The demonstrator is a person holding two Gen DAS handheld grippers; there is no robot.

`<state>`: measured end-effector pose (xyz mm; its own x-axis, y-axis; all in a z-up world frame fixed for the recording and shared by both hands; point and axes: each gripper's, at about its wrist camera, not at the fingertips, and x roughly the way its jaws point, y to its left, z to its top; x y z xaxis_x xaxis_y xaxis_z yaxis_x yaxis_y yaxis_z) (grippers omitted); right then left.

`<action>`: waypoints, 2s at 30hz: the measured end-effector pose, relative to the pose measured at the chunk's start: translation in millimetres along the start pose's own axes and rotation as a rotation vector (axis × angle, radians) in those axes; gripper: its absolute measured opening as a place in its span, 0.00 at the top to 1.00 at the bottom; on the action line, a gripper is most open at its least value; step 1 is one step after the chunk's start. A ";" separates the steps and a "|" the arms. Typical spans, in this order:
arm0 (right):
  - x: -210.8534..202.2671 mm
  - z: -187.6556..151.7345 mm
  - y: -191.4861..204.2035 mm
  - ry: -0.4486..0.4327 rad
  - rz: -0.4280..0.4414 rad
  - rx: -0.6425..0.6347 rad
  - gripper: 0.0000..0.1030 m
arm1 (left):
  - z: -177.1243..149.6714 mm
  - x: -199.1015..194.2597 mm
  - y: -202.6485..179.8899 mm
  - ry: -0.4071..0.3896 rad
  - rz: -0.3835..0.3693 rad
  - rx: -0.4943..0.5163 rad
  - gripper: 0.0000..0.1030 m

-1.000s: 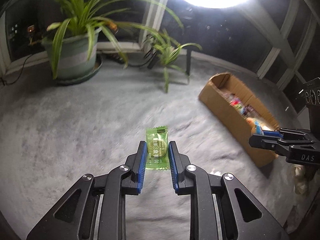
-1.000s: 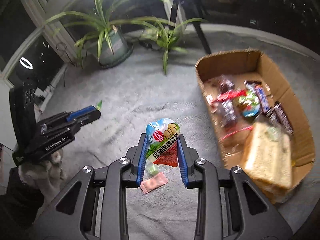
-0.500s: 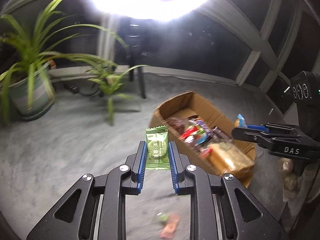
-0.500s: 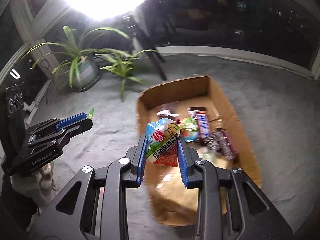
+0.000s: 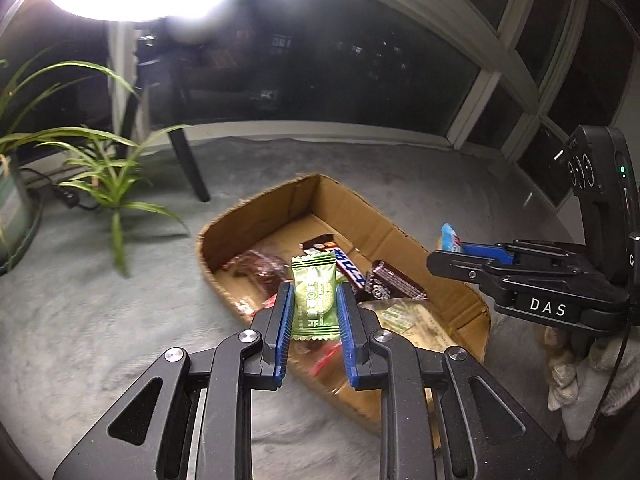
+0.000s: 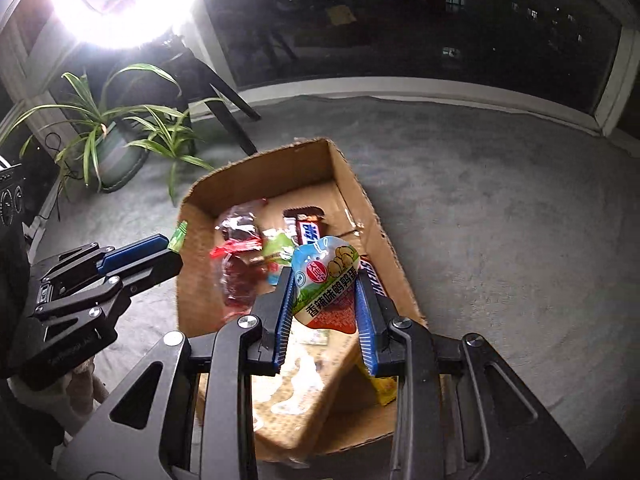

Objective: Organize snacks
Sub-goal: 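Carry both items into the box and open both tools to release, then move both tools back toward the last two candies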

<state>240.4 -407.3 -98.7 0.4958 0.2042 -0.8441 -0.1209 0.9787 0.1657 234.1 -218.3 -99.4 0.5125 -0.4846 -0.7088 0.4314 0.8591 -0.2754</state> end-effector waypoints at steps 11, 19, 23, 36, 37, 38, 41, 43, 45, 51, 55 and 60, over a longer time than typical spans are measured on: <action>-0.1 0.7 -8.1 -0.015 -0.026 0.012 0.41 | -0.1 15.4 -17.2 0.051 0.002 0.031 0.65; -10.0 0.5 -2.1 -0.029 -0.024 0.014 0.41 | -1.2 8.1 -10.6 0.037 0.020 0.025 0.56; -20.2 -1.9 4.4 -0.043 0.005 0.027 0.40 | -2.1 -7.0 -0.6 0.015 0.009 0.014 0.56; -55.8 -36.0 73.8 -0.069 0.145 -0.001 0.41 | -34.8 -73.3 70.8 -0.027 0.066 -0.054 0.56; -55.5 -40.7 80.2 -0.065 0.154 -0.007 0.41 | -39.1 -73.4 73.1 -0.020 0.066 -0.051 0.56; -53.6 -48.0 90.8 -0.055 0.158 -0.017 0.41 | -45.4 -72.9 76.1 -0.006 0.064 -0.043 0.56; -44.6 -65.6 110.3 -0.020 0.177 -0.032 0.41 | -61.7 -68.0 81.5 0.042 0.056 -0.038 0.57; -33.1 -82.2 125.9 0.017 0.183 -0.046 0.41 | -71.9 -65.3 81.1 0.066 0.043 -0.033 0.57; -22.7 -96.6 135.1 0.046 0.182 -0.049 0.47 | -82.3 -59.3 78.3 0.095 0.037 -0.016 0.60; 9.6 -133.5 139.8 0.149 0.197 0.012 0.66 | -93.9 -35.3 65.1 0.159 0.013 0.039 0.75; 13.7 -140.0 130.4 0.156 0.188 0.050 0.66 | -95.3 -21.6 49.4 0.199 0.001 0.106 0.77; 8.4 -141.0 122.6 0.144 0.177 0.069 0.66 | -108.2 -7.4 25.3 0.243 0.052 0.248 0.77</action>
<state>108.5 -288.4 -157.4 0.3438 0.3724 -0.8620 -0.1335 0.9280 0.3477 160.8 -175.1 -171.4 0.3599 -0.3628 -0.8596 0.5919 0.8009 -0.0902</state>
